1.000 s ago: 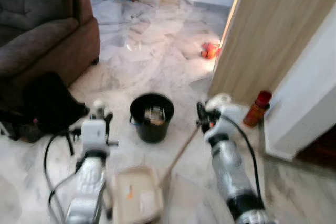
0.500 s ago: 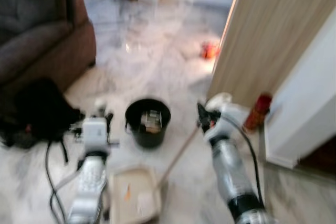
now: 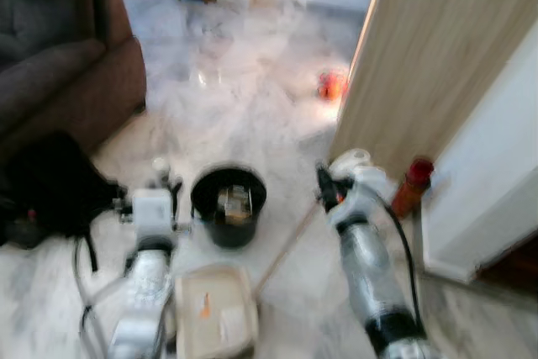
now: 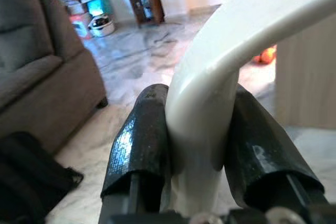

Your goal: Sweep floor

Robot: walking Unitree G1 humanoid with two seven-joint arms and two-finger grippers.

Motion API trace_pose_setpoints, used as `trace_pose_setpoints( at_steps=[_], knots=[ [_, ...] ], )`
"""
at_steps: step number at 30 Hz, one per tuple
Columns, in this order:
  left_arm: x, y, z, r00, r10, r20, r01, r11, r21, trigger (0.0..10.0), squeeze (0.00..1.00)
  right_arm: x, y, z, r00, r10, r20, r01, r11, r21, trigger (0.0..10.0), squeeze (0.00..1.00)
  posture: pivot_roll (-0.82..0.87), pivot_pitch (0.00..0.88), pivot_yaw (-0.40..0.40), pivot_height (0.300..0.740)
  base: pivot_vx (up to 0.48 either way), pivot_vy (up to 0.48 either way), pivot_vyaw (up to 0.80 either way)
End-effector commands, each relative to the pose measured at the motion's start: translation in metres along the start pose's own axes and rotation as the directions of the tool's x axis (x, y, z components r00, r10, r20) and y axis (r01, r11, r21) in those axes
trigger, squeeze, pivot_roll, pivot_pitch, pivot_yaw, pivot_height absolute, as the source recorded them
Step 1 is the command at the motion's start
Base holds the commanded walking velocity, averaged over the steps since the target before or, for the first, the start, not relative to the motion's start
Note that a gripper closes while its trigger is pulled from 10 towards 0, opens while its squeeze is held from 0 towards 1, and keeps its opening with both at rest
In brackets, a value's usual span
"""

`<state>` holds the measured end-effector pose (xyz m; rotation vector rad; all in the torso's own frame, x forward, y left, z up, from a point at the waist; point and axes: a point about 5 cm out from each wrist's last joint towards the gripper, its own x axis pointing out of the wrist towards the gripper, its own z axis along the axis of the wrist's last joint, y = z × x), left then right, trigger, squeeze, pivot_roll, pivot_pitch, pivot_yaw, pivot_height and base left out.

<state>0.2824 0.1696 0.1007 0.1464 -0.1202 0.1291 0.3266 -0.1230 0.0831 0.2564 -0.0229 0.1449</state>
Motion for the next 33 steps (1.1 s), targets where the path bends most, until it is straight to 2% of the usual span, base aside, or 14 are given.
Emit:
trace_pose_setpoints(
  at_steps=[1,6,19,26,33],
  knots=[
    [0.003,0.004,0.009,0.999,0.008,0.046,-0.008,1.000,-0.004,10.0,0.00,0.007,0.006,0.012,0.998,0.023,0.050,-0.023,1.000,-0.007,10.0,0.00,0.15,0.050,-0.060,0.740,0.304,0.000,0.00],
    [0.002,0.004,0.010,0.999,0.007,0.051,-0.006,1.000,-0.008,10.0,0.00,0.006,0.007,0.012,0.998,0.026,0.049,-0.025,1.000,-0.008,10.0,0.00,0.15,0.051,-0.060,0.740,0.298,0.000,0.00],
    [-0.001,0.000,0.010,0.998,-0.033,0.062,0.034,0.999,-0.013,10.0,0.00,0.007,0.005,0.015,0.998,0.021,0.059,-0.020,1.000,-0.013,10.0,0.00,0.15,0.036,-0.054,0.740,0.000,0.000,0.00],
    [-0.011,0.009,0.003,0.997,-0.054,0.050,0.052,0.998,0.044,10.0,0.00,0.008,0.001,0.020,0.997,0.006,0.080,-0.005,1.000,-0.019,10.0,0.00,0.15,0.028,-0.051,0.740,0.000,0.000,0.00],
    [-0.021,0.016,-0.004,0.999,-0.037,0.025,0.035,0.998,0.051,10.0,0.00,0.008,-0.002,0.022,0.995,-0.012,0.096,0.015,1.000,-0.025,10.0,0.00,0.15,0.026,-0.052,0.740,0.000,0.000,0.00]
  ],
)
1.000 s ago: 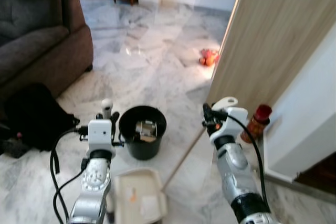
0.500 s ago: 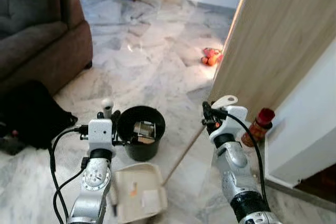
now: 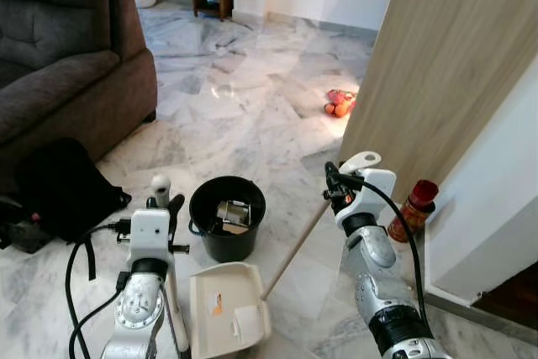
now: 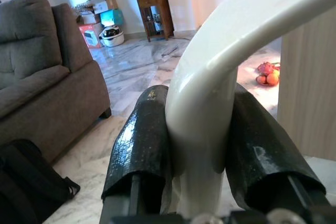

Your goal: Sweep floor

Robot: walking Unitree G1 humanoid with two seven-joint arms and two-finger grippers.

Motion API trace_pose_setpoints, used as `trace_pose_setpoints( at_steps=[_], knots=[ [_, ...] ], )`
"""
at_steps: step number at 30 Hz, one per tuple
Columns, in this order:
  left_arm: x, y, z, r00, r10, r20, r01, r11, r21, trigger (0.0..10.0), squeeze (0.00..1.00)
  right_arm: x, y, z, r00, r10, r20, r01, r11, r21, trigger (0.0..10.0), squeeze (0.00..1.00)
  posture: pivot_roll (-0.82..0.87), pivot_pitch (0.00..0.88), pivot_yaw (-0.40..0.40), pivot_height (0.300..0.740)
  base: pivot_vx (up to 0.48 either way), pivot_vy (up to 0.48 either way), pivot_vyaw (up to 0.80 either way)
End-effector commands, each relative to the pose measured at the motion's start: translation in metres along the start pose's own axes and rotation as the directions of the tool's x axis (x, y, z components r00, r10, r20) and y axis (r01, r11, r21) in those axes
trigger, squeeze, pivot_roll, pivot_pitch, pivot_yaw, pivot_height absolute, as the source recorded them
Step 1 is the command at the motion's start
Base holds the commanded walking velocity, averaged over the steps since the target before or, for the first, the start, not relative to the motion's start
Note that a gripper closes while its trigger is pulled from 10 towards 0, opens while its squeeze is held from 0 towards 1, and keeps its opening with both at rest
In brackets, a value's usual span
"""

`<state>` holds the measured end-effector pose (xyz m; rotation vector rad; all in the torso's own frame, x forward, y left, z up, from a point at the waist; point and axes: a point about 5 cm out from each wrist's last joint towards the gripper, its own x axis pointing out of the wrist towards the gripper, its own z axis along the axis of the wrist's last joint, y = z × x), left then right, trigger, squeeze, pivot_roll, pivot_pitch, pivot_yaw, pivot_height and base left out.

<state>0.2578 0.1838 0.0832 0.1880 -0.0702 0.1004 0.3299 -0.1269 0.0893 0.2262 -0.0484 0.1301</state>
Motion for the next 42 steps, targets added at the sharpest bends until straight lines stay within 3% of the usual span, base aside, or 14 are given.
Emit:
trace_pose_setpoints(
  at_steps=[1,12,21,33,42],
  knots=[
    [0.003,0.002,0.012,0.998,0.000,0.069,0.000,1.000,0.011,10.0,0.00,0.006,0.001,0.017,0.997,-0.003,0.079,0.002,1.000,0.009,10.0,0.00,0.15,0.026,-0.053,0.740,0.000,0.000,0.00],
    [0.006,0.000,0.014,0.997,0.003,0.071,-0.004,1.000,0.007,10.0,0.00,0.005,-0.008,0.035,0.987,-0.017,0.158,0.018,1.000,-0.005,10.0,0.00,0.15,0.027,-0.058,0.740,0.000,0.000,0.00],
    [0.005,0.001,0.012,0.998,0.010,0.061,-0.010,1.000,0.003,10.0,0.00,0.008,0.002,0.065,0.966,0.023,0.257,-0.023,1.000,-0.004,10.0,0.00,0.15,0.040,-0.056,0.740,0.000,0.000,0.00],
    [0.004,0.000,0.011,0.998,0.009,0.056,-0.008,1.000,-0.004,10.0,0.00,0.003,0.007,0.085,0.952,0.060,0.299,-0.053,0.998,-0.030,10.0,0.00,0.15,0.049,-0.056,0.740,0.000,0.000,0.00],
    [0.005,-0.001,0.012,0.998,0.007,0.057,-0.006,1.000,-0.008,10.0,0.00,0.003,0.016,0.118,0.924,0.083,0.375,-0.072,0.996,-0.043,10.0,0.00,0.15,0.053,-0.054,0.740,0.000,0.000,0.00]
  ],
)
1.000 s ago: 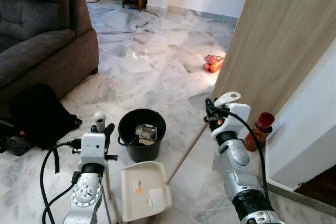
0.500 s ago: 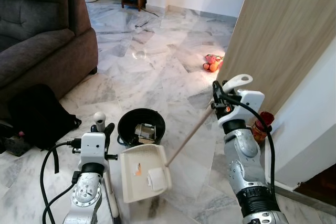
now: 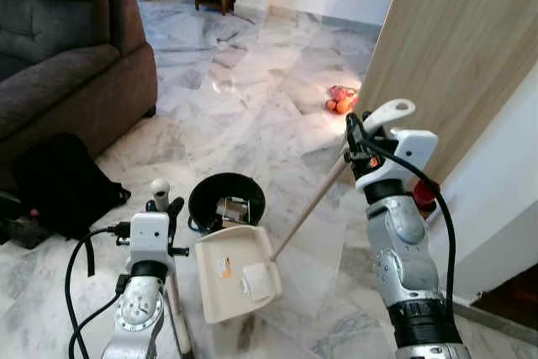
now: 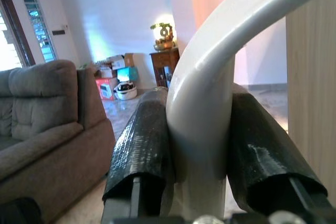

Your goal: Sweep floor

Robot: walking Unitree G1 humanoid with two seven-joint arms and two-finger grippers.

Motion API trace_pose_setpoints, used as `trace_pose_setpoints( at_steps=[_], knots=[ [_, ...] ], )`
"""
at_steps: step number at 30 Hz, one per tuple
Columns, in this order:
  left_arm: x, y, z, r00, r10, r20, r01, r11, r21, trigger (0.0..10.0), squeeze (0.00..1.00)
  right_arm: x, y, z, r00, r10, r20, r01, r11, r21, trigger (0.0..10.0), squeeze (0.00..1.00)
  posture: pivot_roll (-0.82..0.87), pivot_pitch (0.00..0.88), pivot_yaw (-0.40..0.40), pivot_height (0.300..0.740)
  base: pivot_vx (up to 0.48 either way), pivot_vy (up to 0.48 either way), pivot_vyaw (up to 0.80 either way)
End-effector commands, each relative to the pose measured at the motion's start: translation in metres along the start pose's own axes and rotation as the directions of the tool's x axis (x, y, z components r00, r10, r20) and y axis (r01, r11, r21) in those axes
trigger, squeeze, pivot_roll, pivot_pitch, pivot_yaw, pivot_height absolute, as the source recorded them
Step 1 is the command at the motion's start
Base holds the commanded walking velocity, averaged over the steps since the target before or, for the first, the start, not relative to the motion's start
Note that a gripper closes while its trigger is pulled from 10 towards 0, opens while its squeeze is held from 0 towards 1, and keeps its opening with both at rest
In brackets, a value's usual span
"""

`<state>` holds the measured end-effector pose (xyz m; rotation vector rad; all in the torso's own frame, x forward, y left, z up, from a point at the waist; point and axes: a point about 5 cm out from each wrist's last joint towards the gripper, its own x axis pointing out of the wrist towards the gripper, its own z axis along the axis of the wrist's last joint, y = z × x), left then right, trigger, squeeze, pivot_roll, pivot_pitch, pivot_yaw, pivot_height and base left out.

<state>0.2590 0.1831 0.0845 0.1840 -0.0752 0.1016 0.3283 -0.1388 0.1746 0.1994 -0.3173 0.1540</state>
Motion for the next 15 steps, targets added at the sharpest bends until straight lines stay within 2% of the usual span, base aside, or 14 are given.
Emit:
trace_pose_setpoints(
  at_steps=[1,15],
  knots=[
    [0.004,-0.001,0.011,0.999,0.003,0.052,-0.003,1.000,-0.004,10.0,0.00,0.010,0.009,0.034,0.991,0.022,0.132,-0.024,1.000,0.012,10.0,0.00,0.15,0.053,-0.054,0.740,0.000,0.000,0.00],
    [0.004,-0.001,0.011,0.998,0.006,0.055,-0.005,1.000,-0.006,10.0,0.00,0.019,0.016,0.064,0.979,0.027,0.200,-0.037,0.998,0.047,10.0,0.00,0.15,0.054,-0.056,0.740,0.000,0.000,0.00]
  ],
)
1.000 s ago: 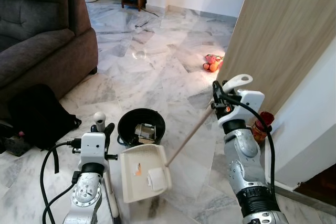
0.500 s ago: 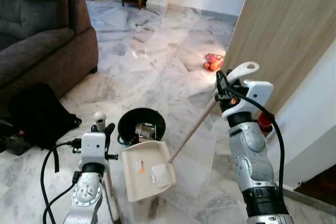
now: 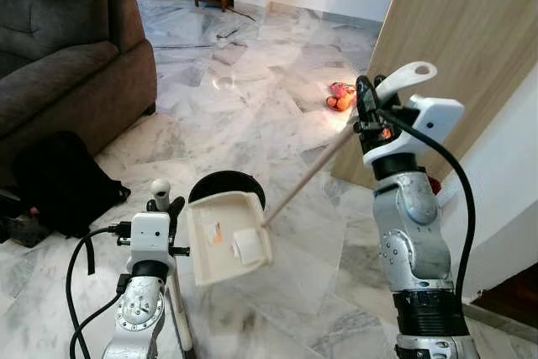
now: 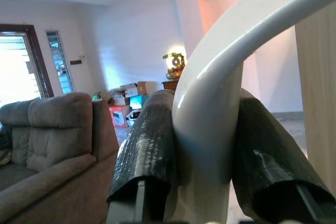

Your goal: Sweep floor

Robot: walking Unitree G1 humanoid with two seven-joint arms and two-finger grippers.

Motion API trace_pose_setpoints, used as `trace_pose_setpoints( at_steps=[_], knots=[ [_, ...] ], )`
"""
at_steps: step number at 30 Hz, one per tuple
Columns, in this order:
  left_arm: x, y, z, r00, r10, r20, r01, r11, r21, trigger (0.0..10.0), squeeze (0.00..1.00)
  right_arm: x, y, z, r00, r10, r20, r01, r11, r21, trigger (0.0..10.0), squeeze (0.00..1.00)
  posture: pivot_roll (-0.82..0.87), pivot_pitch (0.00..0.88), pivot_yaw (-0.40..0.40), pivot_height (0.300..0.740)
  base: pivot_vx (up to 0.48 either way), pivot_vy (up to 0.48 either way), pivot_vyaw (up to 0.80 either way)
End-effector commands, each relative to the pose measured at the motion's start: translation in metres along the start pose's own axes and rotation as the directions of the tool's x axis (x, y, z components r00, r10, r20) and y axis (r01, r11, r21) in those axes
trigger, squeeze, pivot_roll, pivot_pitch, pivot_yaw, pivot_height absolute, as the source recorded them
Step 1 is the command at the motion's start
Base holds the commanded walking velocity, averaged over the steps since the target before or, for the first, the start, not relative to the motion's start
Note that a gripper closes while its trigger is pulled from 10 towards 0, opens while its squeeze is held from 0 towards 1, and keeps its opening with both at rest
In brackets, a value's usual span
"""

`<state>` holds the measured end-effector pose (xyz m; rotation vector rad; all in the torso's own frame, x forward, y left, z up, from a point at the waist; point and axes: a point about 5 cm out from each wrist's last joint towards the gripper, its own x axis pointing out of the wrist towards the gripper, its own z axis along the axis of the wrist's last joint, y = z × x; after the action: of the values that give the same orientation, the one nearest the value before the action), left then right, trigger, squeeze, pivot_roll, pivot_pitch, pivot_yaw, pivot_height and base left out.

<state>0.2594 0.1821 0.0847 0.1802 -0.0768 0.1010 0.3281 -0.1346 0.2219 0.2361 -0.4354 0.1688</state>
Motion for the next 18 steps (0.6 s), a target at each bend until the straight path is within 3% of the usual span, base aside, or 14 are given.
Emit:
trace_pose_setpoints(
  at_steps=[1,15,18],
  knots=[
    [0.004,0.000,0.011,0.998,0.006,0.055,-0.006,1.000,0.000,10.0,0.00,0.006,0.006,0.020,0.996,0.011,0.083,-0.013,1.000,0.025,10.0,0.00,0.15,0.054,-0.056,0.740,0.000,0.000,0.00],
    [-0.003,0.005,0.009,0.998,0.019,0.054,-0.020,1.000,0.013,10.0,0.00,0.009,0.010,0.019,0.997,0.001,0.083,-0.006,0.998,0.061,10.0,0.00,0.15,0.050,-0.054,0.740,0.000,0.000,0.00],
    [-0.006,0.011,0.013,0.995,0.044,0.089,-0.050,0.997,0.067,10.0,0.00,0.010,0.010,0.019,0.996,0.002,0.084,-0.007,0.998,0.061,10.0,0.00,0.15,0.049,-0.053,0.740,0.000,0.000,0.00]
  ],
)
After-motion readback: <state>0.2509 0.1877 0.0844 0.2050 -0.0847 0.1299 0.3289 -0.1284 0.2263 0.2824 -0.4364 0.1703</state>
